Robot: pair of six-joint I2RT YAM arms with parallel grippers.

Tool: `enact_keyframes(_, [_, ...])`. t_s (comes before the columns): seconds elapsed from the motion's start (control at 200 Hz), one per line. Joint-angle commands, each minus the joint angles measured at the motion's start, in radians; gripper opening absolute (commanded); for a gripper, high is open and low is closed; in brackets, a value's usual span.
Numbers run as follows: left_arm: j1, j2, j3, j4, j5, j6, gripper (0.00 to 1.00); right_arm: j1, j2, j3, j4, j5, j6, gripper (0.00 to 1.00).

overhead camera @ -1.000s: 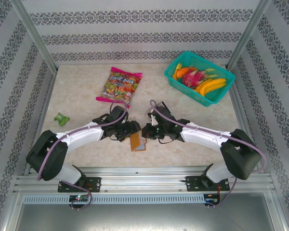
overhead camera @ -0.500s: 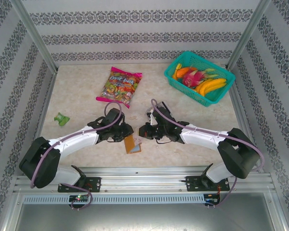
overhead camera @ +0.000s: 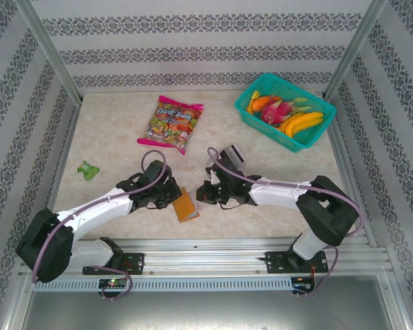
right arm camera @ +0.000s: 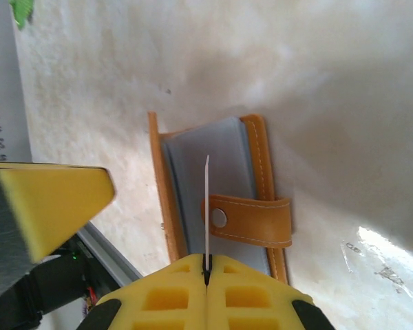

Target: Put the credit cards into the card holder

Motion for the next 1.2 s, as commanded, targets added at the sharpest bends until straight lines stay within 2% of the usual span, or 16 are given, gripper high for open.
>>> enact_keyframes(0.0, [0.004, -0.055, -0.021, -0.029, -0.048, -0.014, 0.00, 0.026, 0.046, 0.047, -0.003, 0.016, -0.032, 0.00])
enact_keyframes(0.025, [0.006, -0.066, -0.026, -0.031, -0.051, -0.014, 0.00, 0.031, 0.059, 0.057, -0.016, 0.026, -0.040, 0.00])
enact_keyframes(0.055, [0.008, -0.074, -0.031, -0.033, -0.053, -0.016, 0.06, 0.037, 0.070, 0.066, -0.041, 0.041, -0.050, 0.00])
enact_keyframes(0.125, [0.011, -0.087, -0.035, -0.037, -0.047, -0.020, 0.25, 0.062, 0.081, 0.103, -0.140, 0.129, -0.085, 0.00])
enact_keyframes(0.195, [0.011, -0.088, -0.029, -0.055, -0.041, -0.024, 0.33, 0.089, 0.085, 0.139, -0.226, 0.200, -0.133, 0.00])
enact_keyframes(0.245, [0.012, -0.088, -0.023, -0.078, -0.049, -0.035, 0.51, 0.095, 0.076, 0.124, -0.181, 0.185, -0.139, 0.00])
enact_keyframes(0.265, [0.012, -0.089, -0.022, -0.090, -0.057, -0.038, 0.55, 0.096, 0.071, 0.113, -0.156, 0.171, -0.132, 0.00])
enact_keyframes(0.345, [0.020, -0.090, -0.027, -0.120, -0.069, -0.058, 0.63, 0.095, 0.057, 0.079, -0.077, 0.131, -0.101, 0.00])
enact_keyframes(0.49, [0.061, -0.081, -0.074, -0.109, 0.035, -0.193, 0.77, 0.097, 0.049, 0.055, -0.038, 0.129, -0.092, 0.00])
enact_keyframes(0.54, [0.060, -0.097, -0.083, -0.103, 0.030, -0.211, 0.80, 0.097, 0.040, 0.037, 0.008, 0.108, -0.088, 0.00])
enact_keyframes(0.6, [0.060, -0.117, -0.078, -0.132, -0.001, -0.212, 0.91, 0.098, 0.030, 0.019, 0.056, 0.094, -0.073, 0.00])
enact_keyframes(0.714, [0.060, -0.121, -0.092, -0.138, 0.006, -0.223, 0.93, 0.098, 0.027, 0.008, 0.071, 0.099, -0.054, 0.00])
enact_keyframes(0.829, [0.060, -0.097, -0.142, -0.028, 0.049, -0.255, 0.84, 0.098, 0.030, 0.010, 0.011, 0.154, -0.049, 0.00])
enact_keyframes(0.899, [0.060, -0.082, -0.148, 0.036, 0.064, -0.250, 0.81, 0.097, 0.026, -0.002, 0.033, 0.144, -0.054, 0.00])
enact_keyframes(1.019, [0.058, -0.072, -0.106, 0.065, 0.067, -0.200, 0.89, 0.097, 0.001, -0.041, 0.157, 0.083, -0.027, 0.00])
enact_keyframes(1.194, [0.058, -0.069, -0.111, 0.105, 0.066, -0.221, 0.93, 0.097, -0.040, -0.051, 0.185, 0.064, -0.015, 0.00])
